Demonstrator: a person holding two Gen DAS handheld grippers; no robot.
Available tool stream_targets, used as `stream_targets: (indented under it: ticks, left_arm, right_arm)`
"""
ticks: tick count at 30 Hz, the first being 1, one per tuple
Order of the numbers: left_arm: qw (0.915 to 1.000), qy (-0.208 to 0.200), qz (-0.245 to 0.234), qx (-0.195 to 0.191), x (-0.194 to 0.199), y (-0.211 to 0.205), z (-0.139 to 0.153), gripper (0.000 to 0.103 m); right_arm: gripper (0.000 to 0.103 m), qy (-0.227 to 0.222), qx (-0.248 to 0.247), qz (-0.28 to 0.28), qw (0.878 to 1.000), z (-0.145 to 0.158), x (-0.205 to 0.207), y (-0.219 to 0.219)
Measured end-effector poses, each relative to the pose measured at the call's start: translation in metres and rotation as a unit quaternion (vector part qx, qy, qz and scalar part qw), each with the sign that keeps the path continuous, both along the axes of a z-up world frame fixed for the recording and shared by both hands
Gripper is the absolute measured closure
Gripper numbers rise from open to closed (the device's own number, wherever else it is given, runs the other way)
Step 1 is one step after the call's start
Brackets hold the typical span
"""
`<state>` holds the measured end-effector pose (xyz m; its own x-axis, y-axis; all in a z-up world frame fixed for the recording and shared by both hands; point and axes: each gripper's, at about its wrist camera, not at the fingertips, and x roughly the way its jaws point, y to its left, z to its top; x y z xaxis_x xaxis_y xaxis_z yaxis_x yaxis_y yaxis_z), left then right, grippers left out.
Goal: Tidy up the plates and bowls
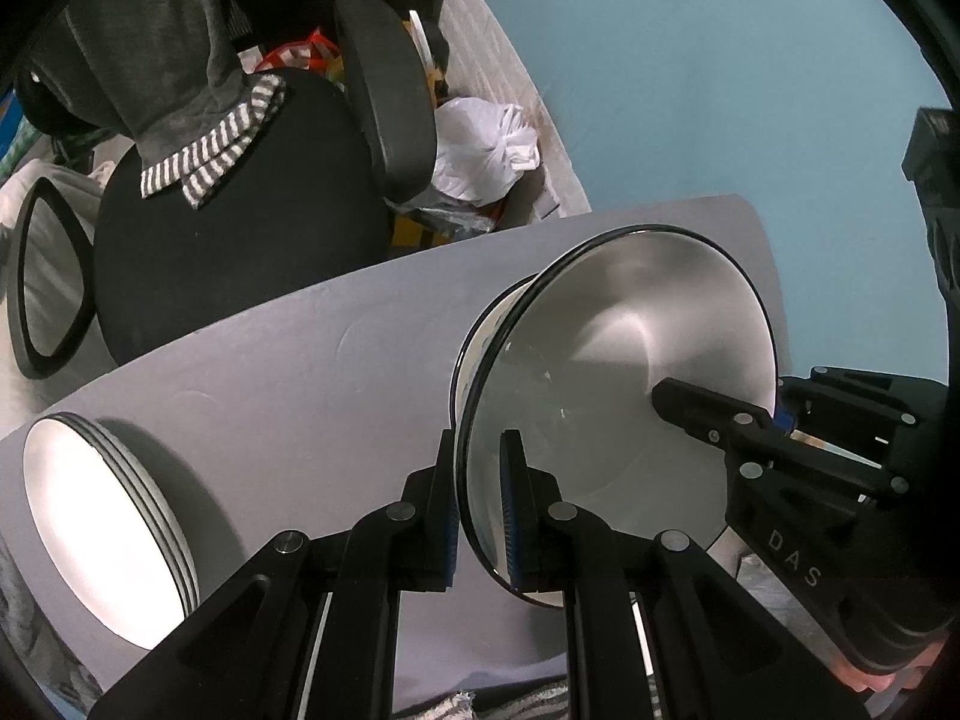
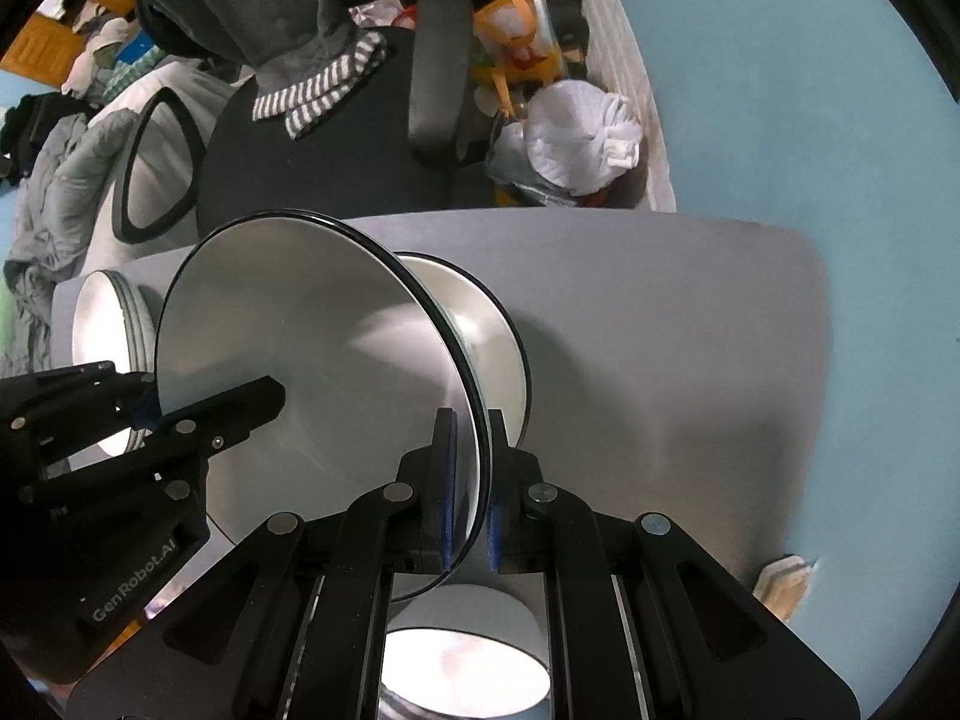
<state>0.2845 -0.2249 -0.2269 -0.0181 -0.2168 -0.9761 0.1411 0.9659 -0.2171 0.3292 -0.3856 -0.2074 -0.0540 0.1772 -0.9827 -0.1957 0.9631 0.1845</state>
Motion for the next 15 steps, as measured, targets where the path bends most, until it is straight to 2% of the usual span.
stream_targets:
  ticks: [15]
  left_arm:
    - [0.9999, 0.005, -0.009, 0.012, 0.004, -0.007, -0.01, 0.092]
  right_arm:
    - [0.095, 0.017, 0.0, -0.005, 1.0, -0.015, 0.004, -0.004]
